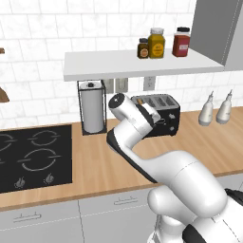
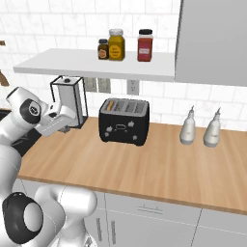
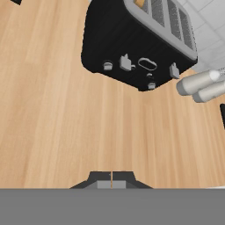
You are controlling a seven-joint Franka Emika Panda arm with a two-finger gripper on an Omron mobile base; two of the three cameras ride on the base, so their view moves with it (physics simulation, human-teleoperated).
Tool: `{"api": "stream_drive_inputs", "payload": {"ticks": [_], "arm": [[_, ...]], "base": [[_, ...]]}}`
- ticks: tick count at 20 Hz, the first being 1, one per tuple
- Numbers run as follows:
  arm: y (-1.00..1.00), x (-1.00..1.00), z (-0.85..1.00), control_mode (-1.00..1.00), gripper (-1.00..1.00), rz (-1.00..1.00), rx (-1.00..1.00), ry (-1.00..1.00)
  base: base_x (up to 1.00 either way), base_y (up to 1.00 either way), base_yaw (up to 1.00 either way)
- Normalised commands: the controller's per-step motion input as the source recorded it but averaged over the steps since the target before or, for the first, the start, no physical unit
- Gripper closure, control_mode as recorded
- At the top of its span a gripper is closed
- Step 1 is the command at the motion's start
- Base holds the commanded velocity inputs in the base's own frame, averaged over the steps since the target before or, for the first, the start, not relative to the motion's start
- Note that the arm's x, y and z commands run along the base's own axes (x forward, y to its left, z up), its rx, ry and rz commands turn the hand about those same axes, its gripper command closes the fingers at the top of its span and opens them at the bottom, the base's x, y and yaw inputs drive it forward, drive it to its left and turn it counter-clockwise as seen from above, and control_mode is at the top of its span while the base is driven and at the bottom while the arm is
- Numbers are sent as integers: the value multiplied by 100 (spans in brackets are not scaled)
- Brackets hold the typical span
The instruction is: Start the toaster. Once the lever pops up, take the bread to the plate on the dining counter.
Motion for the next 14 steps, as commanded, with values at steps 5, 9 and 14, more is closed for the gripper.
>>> {"api": "stream_drive_inputs", "payload": {"ticks": [5,9,14], "arm": [[0,0,0,-100,100,0,0,0],[0,0,0,-100,100,0,0,0],[0,0,0,-100,100,0,0,0]], "base": [[0,0,0],[0,0,0],[0,0,0]]}}
